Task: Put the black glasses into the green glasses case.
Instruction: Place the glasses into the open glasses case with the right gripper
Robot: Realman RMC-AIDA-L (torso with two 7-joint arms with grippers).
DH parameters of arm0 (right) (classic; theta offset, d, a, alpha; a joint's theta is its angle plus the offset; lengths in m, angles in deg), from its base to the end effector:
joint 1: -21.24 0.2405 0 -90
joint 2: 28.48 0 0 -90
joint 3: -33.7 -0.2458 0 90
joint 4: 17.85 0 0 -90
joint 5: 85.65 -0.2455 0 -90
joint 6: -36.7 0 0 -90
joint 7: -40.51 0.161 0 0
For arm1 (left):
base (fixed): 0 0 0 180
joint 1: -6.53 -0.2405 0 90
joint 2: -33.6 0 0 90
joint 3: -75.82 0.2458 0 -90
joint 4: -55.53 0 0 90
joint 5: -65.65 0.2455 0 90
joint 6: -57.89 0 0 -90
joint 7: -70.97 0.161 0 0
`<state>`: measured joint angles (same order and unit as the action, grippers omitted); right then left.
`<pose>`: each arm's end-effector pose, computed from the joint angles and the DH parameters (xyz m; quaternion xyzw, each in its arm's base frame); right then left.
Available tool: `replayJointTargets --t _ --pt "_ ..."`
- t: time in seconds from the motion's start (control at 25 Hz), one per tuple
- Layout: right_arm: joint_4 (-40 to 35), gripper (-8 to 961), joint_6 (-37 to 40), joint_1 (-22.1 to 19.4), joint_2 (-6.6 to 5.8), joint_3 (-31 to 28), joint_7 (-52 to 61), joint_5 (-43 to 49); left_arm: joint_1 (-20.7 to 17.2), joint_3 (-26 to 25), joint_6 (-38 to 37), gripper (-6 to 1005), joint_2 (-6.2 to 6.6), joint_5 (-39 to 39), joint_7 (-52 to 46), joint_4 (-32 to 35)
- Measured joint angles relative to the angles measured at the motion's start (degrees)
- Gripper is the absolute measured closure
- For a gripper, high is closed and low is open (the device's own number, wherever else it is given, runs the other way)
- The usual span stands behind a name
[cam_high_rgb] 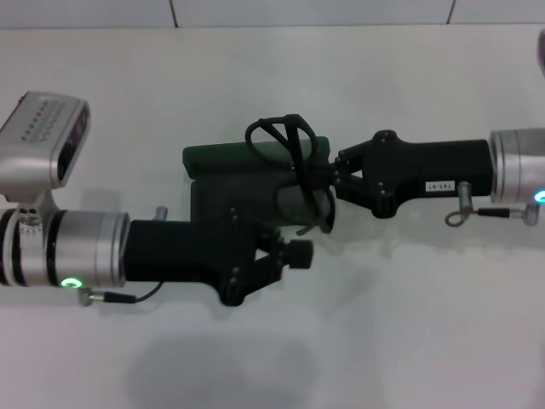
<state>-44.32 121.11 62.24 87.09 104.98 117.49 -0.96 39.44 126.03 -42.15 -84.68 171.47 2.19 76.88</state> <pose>0.1722 0.3803 -0.0624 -0.9471 0.1345 0.2912 0.0130 -0.2371 0.3053 -0.0606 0.9307 0.1652 0.3241 0.0377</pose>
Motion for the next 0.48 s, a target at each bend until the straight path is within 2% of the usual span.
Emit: replayJointTargets --t 0.24,0.48 --pt "-7.88 840 -7.41 2.27 0.15 0.83 4.28 9.88 -4.02 -0.37 3.74 991 2.64 4.29 -0.53 2.42" --pt "-12.43 837 -10.08 7.91 0.26 3.16 9.16 17.42 -7.38 -0.51 4.2 991 3.61 4.08 -2.19 5.09"
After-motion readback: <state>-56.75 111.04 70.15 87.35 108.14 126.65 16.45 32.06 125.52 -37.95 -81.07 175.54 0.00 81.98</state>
